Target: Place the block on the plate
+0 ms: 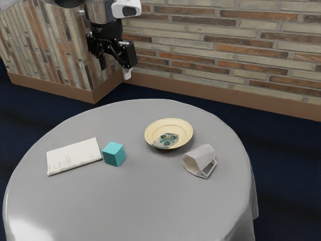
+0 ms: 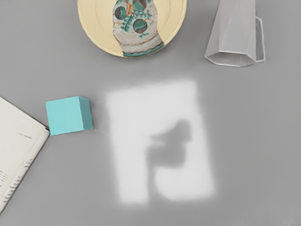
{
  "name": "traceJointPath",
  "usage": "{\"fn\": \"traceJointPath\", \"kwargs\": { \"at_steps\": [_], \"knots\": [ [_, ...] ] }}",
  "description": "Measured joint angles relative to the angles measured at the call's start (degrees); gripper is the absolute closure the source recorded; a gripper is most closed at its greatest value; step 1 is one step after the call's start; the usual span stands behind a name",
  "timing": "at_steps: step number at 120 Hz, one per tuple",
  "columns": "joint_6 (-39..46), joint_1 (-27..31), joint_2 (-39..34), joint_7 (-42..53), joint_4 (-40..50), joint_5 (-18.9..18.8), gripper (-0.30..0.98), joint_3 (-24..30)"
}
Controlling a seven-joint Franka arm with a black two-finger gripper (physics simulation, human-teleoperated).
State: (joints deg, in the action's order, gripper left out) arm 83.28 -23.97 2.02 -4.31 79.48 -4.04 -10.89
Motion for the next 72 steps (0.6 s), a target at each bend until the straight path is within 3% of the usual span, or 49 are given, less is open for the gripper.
{"fn": "traceJointPath", "kwargs": {
  "at_steps": [40,54,72],
  "knots": [
    [0.42,2.95,0.52,0.81,0.92,0.23,0.0,0.53],
    [3.13,2.91,6.21,0.95,1.5,0.6,0.0,0.15],
    [8.5,2.57,16.46,1.57,1.58,3.97,0.0,-2.13]
  ]
}}
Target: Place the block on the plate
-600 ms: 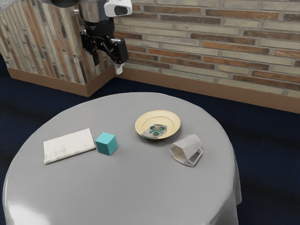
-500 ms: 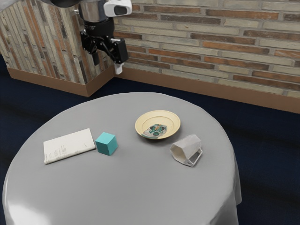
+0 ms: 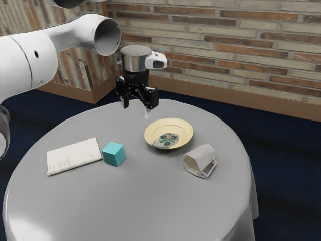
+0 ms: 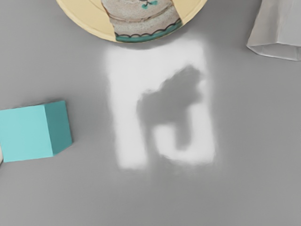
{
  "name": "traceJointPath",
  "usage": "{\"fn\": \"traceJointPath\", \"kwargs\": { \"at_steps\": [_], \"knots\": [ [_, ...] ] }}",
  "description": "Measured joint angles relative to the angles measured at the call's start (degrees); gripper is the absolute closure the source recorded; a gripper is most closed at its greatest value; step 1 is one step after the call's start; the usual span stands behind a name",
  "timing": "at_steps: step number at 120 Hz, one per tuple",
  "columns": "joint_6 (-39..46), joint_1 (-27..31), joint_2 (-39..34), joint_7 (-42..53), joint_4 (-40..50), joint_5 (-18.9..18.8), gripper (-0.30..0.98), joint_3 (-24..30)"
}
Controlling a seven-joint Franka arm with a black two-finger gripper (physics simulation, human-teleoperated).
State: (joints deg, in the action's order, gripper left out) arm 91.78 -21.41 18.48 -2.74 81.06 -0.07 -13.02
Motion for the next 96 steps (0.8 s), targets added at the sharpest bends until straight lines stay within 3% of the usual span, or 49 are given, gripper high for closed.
{"fn": "traceJointPath", "kwargs": {
  "at_steps": [18,45,96],
  "knots": [
    [4.99,0.15,5.51,1.18,1.8,3.66,0.0,-2.1],
    [12.93,0.69,2.0,3.26,14.58,6.53,0.0,-7.01],
    [17.56,1.85,1.79,5.64,22.08,7.12,0.0,-8.94]
  ]
}}
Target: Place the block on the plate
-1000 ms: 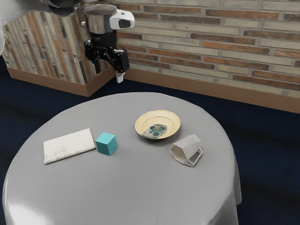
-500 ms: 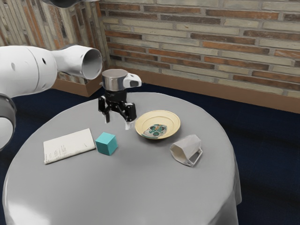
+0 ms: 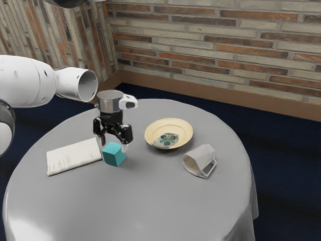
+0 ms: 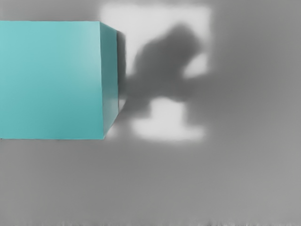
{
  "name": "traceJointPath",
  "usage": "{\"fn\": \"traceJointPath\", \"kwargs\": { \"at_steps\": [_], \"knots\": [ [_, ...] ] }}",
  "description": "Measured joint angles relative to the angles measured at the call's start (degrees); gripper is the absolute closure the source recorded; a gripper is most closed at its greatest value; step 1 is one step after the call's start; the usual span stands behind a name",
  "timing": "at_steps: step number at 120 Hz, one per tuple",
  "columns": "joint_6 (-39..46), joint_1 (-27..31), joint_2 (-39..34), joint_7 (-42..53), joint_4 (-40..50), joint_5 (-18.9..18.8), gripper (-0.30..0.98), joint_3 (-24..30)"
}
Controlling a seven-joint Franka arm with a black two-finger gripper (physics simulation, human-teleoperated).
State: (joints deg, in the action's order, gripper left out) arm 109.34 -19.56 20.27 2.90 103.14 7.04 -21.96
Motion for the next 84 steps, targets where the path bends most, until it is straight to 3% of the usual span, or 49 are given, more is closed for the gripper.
{"fn": "traceJointPath", "kwargs": {
  "at_steps": [36,84],
  "knots": [
    [3.62,1.73,0.54,2.94,1.47,-2.31,0.0,-0.88],
    [8.34,5.03,4.52,5.26,0.88,0.18,0.0,-0.55]
  ]
}}
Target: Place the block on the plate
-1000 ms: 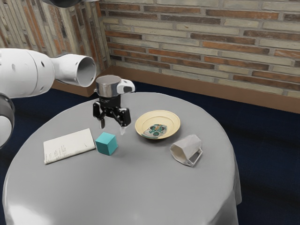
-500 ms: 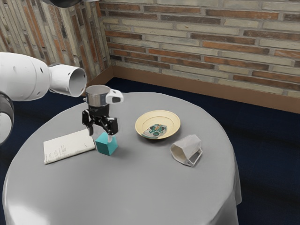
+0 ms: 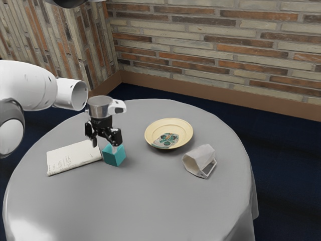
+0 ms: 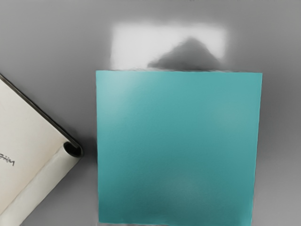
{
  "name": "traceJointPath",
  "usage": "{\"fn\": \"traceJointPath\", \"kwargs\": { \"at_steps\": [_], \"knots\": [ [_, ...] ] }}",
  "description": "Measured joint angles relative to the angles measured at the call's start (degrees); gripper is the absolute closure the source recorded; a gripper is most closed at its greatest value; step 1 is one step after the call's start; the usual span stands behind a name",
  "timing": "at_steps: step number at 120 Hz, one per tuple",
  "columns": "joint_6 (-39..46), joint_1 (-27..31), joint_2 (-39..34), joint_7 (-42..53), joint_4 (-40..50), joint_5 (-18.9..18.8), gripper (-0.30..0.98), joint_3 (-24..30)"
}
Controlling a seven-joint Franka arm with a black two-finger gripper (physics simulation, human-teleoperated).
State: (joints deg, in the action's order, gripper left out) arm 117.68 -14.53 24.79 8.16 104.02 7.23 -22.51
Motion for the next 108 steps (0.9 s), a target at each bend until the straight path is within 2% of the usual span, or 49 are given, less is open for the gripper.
{"fn": "traceJointPath", "kwargs": {
  "at_steps": [92,108],
  "knots": [
    [8.17,0.02,4.98,2.56,-0.87,4.17,0.0,0.87],
    [8.8,-0.04,4.97,2.93,-0.58,4.33,0.06,0.89]
  ]
}}
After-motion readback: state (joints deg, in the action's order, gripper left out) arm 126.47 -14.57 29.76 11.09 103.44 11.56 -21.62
